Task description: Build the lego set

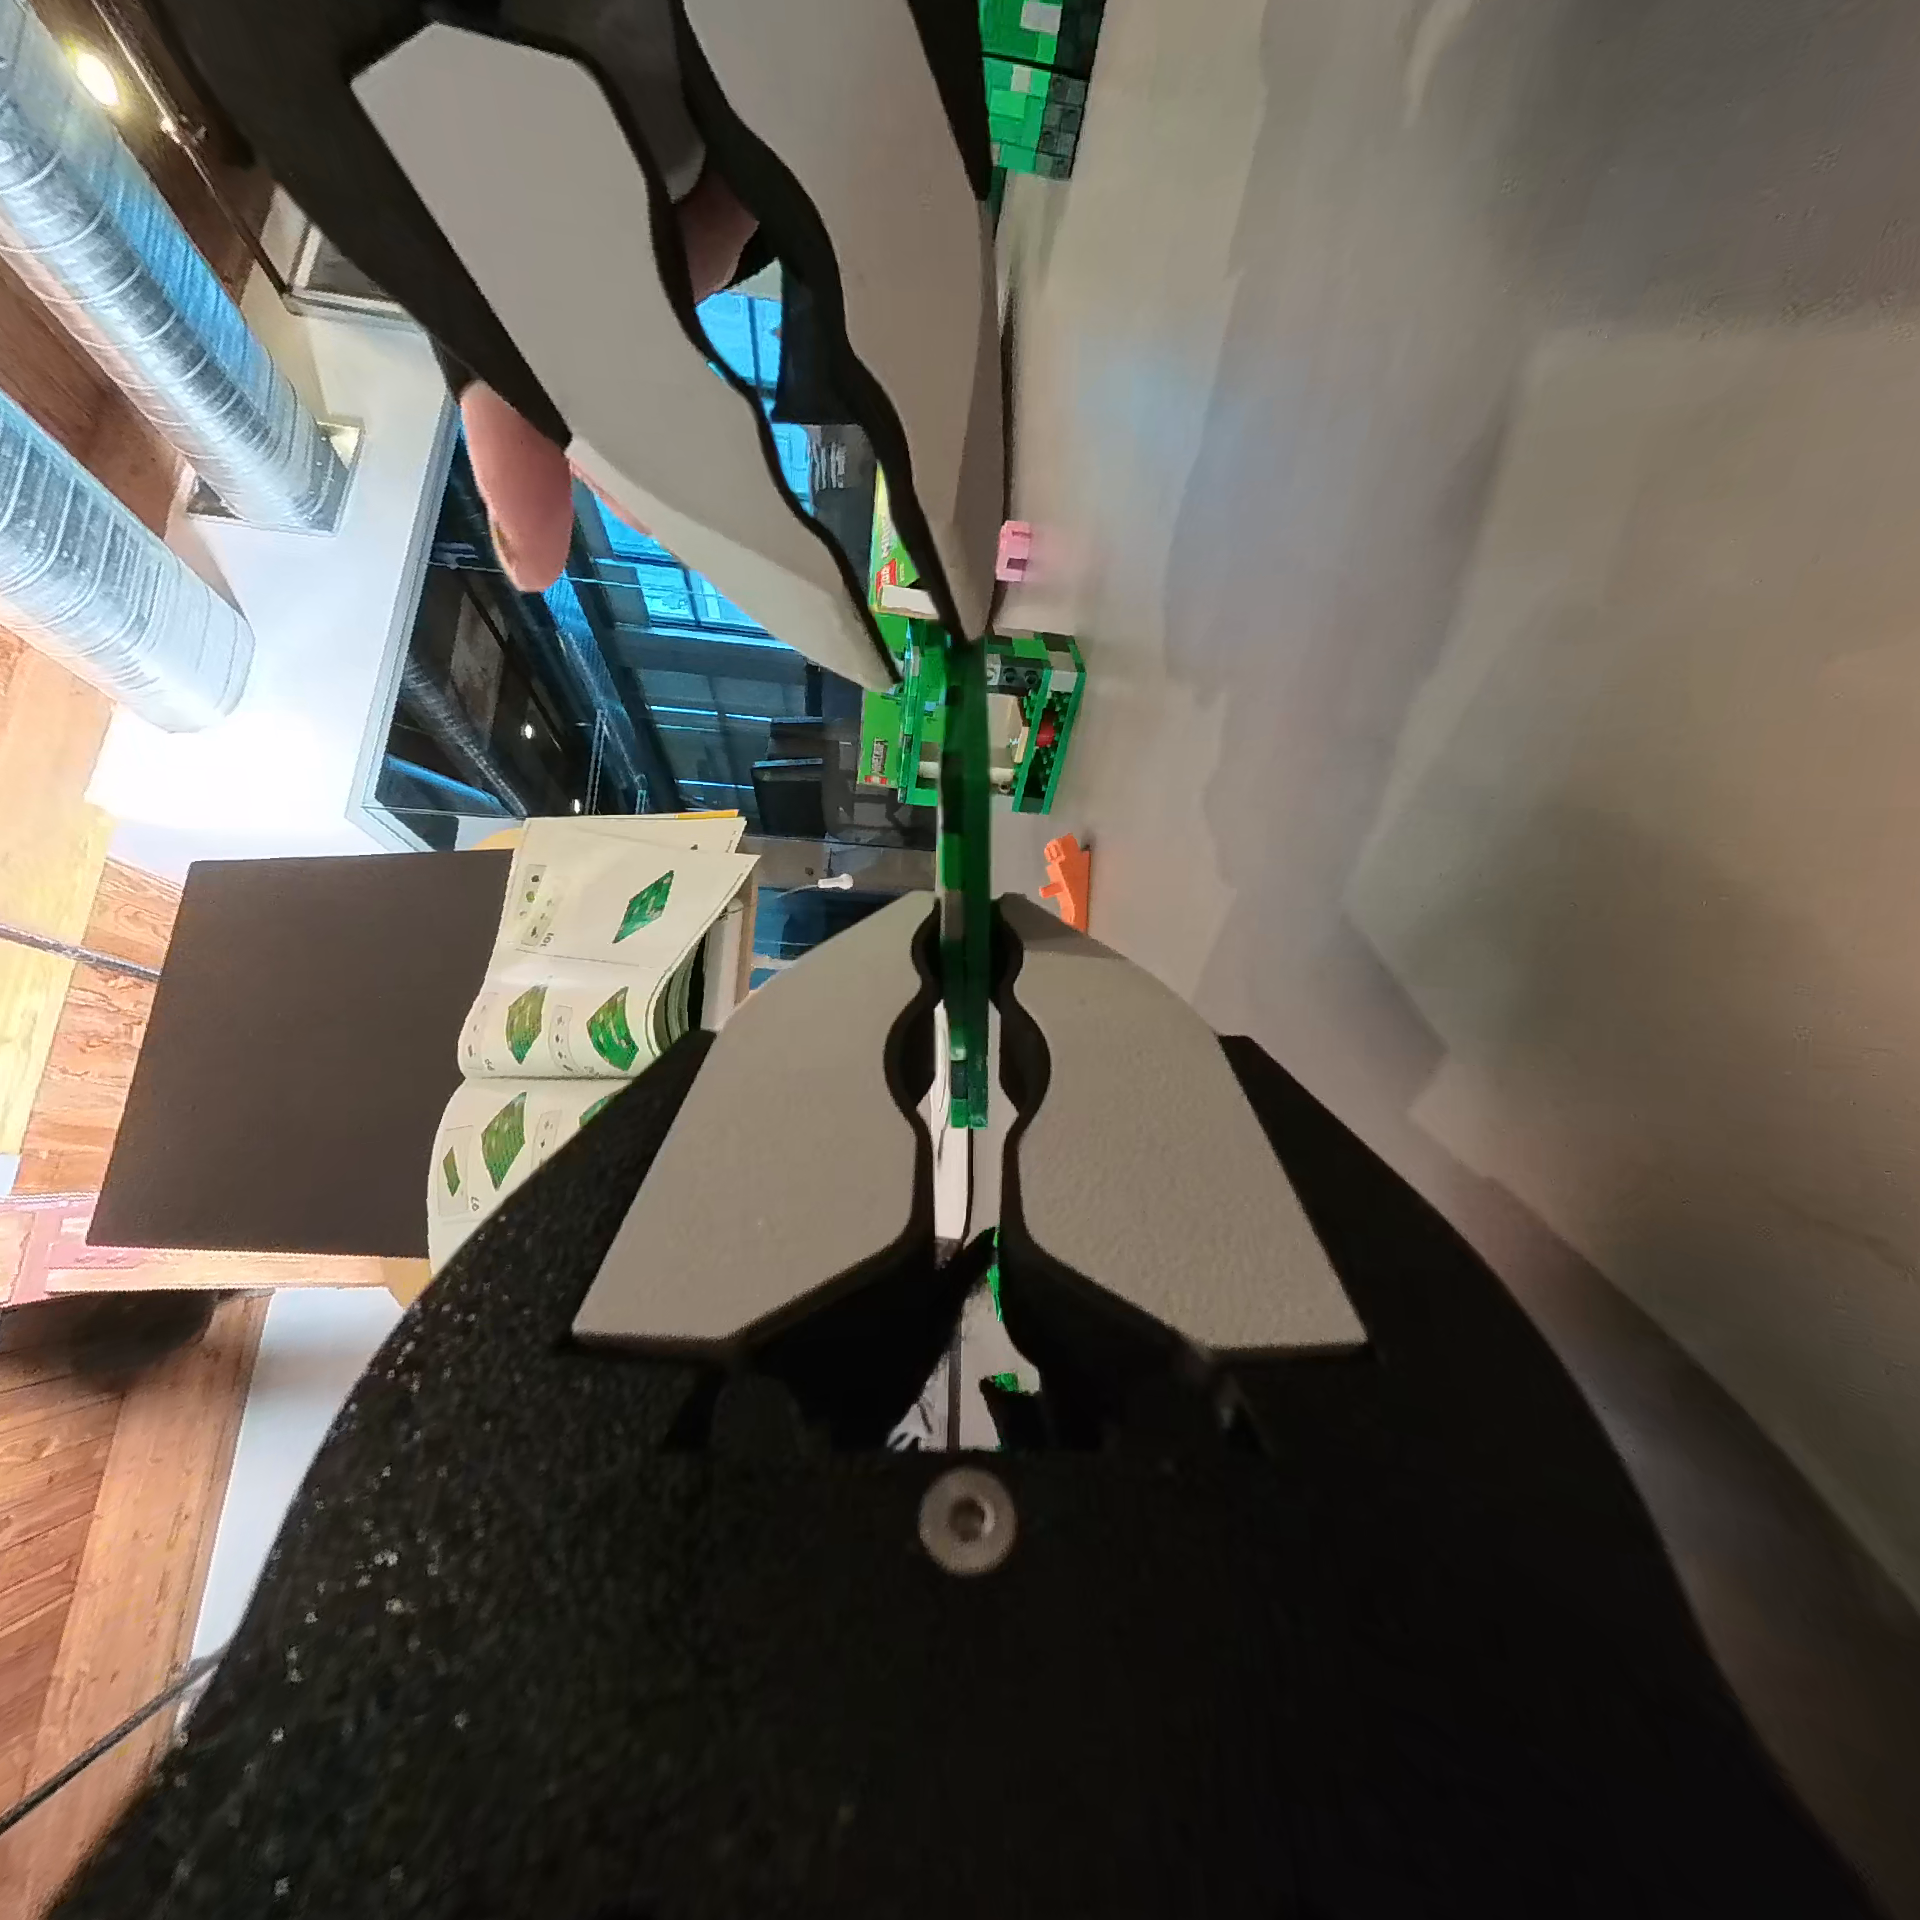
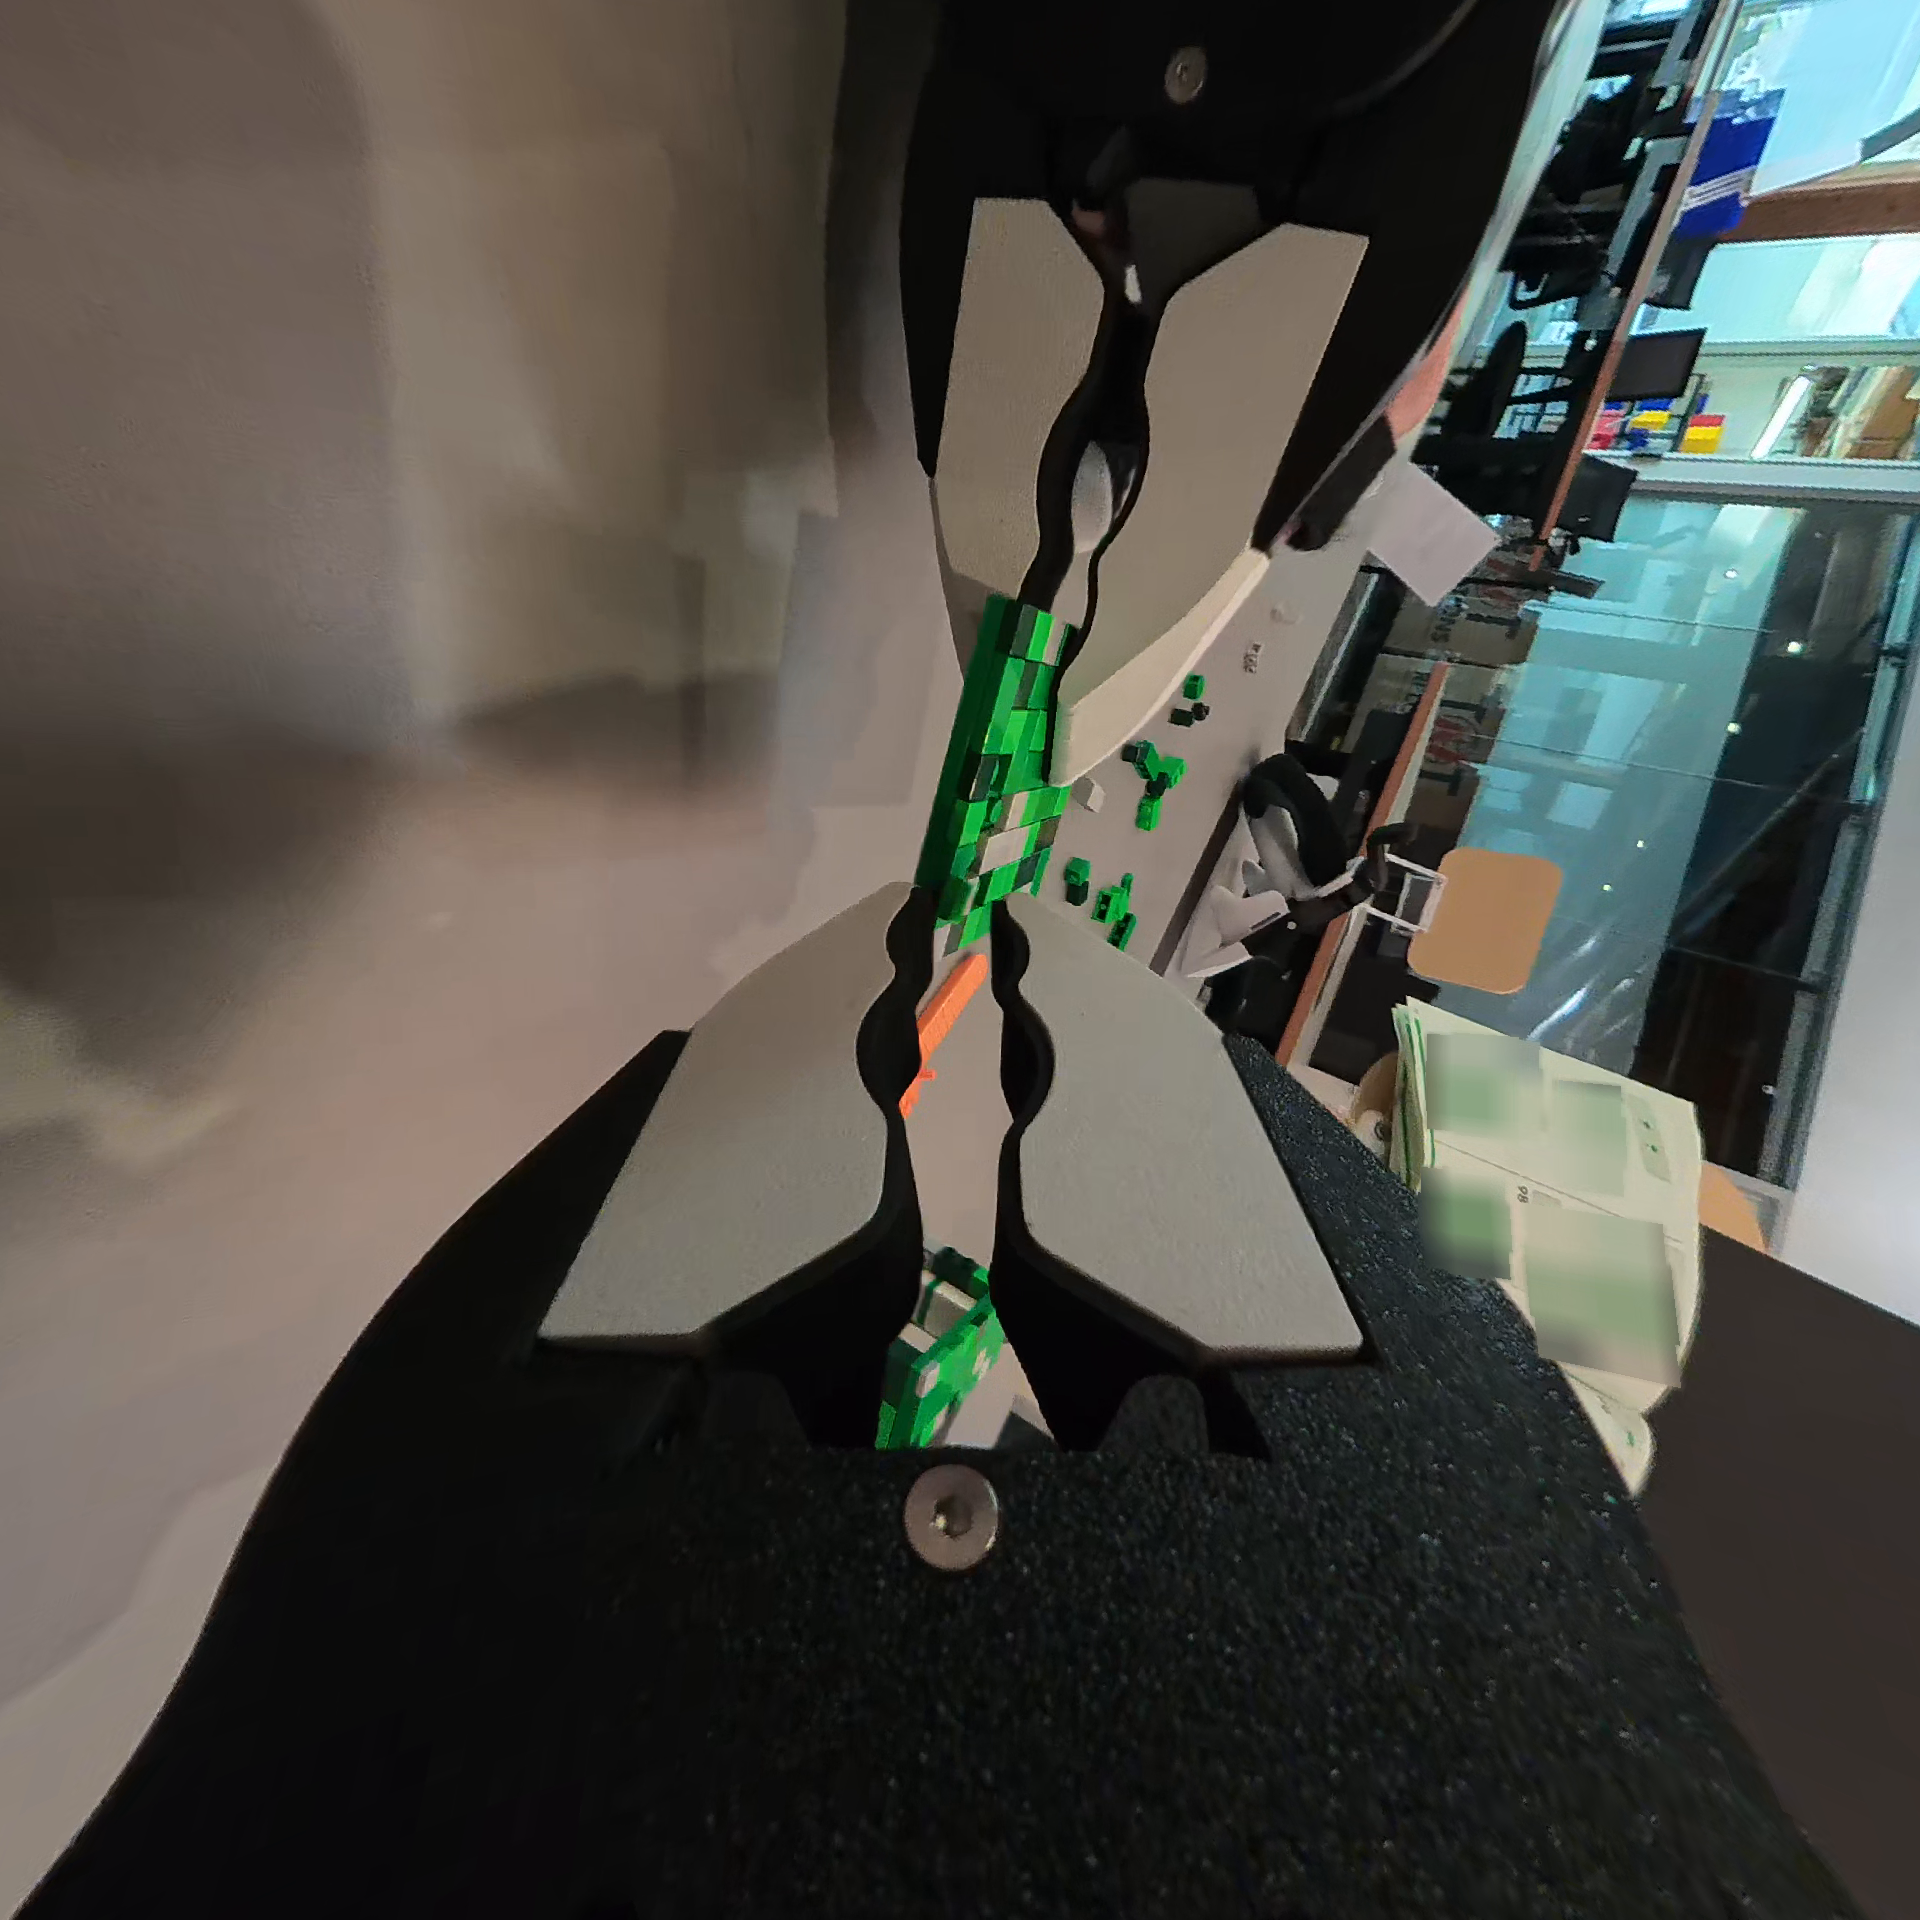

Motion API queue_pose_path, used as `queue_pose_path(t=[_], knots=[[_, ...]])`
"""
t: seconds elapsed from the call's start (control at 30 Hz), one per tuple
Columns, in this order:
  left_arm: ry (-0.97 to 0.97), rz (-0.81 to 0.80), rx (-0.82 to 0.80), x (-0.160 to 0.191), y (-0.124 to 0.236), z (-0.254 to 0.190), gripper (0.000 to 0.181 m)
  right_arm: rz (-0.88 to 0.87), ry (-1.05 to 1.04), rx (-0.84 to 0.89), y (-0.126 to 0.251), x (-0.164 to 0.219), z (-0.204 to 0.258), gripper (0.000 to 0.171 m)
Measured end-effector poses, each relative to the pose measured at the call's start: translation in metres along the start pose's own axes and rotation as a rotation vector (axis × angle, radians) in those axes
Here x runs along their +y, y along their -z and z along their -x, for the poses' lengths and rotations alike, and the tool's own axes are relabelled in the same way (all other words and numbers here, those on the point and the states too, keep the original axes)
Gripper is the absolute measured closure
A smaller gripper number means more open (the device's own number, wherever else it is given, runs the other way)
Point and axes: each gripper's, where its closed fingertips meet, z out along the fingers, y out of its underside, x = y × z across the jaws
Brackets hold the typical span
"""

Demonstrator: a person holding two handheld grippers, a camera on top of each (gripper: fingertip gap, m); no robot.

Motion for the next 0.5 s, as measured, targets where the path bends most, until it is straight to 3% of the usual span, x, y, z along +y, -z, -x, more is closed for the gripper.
queue_pose_path(t=[0.5], knots=[[-0.010, -0.029, 0.019, -0.0048, 0.0005, -0.0039, 0.176, -0.029, -0.090, -0.102, 0.0021, -0.0023, 0.0009, 0.153]])
